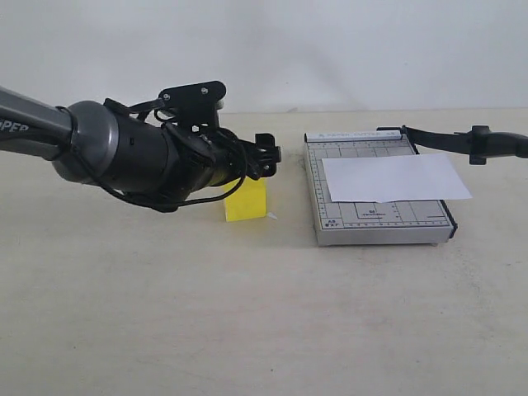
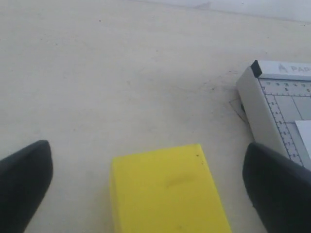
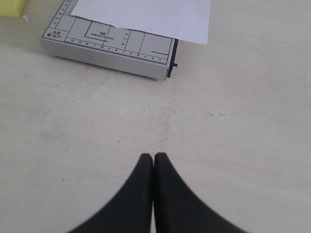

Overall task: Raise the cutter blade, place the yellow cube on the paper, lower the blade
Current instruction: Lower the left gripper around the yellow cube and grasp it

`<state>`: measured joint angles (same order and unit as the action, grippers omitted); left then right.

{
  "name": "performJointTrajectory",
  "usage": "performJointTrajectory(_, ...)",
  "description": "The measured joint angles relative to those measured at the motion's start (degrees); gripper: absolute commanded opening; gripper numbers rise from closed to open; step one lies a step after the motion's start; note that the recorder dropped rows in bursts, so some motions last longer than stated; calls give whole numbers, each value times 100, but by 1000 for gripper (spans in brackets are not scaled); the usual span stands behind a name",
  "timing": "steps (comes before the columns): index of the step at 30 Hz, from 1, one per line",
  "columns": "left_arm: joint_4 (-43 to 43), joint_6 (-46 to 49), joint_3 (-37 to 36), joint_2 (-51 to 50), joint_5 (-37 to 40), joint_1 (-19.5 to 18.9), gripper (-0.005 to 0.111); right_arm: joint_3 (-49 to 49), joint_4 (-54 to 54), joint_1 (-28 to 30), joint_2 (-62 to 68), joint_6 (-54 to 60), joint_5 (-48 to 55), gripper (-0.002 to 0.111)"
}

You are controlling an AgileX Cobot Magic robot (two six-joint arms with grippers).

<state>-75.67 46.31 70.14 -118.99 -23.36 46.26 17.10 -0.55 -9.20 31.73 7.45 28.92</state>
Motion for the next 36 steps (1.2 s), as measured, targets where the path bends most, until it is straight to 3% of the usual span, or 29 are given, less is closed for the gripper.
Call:
performJointTrajectory(10, 257, 33, 287, -433, 277, 0, 101, 0, -14, 0, 0, 0, 0, 0)
performJointTrajectory(18, 242, 299, 287, -433, 288, -35, 94, 0, -37, 0, 0, 0, 0, 0)
performJointTrajectory(29, 148, 733, 294, -433, 1169, -527, 94, 0, -150, 0, 0, 0, 0, 0)
performJointTrajectory(36, 113, 882, 294, -433, 1241, -710, 94, 0, -150, 0, 0, 0, 0, 0)
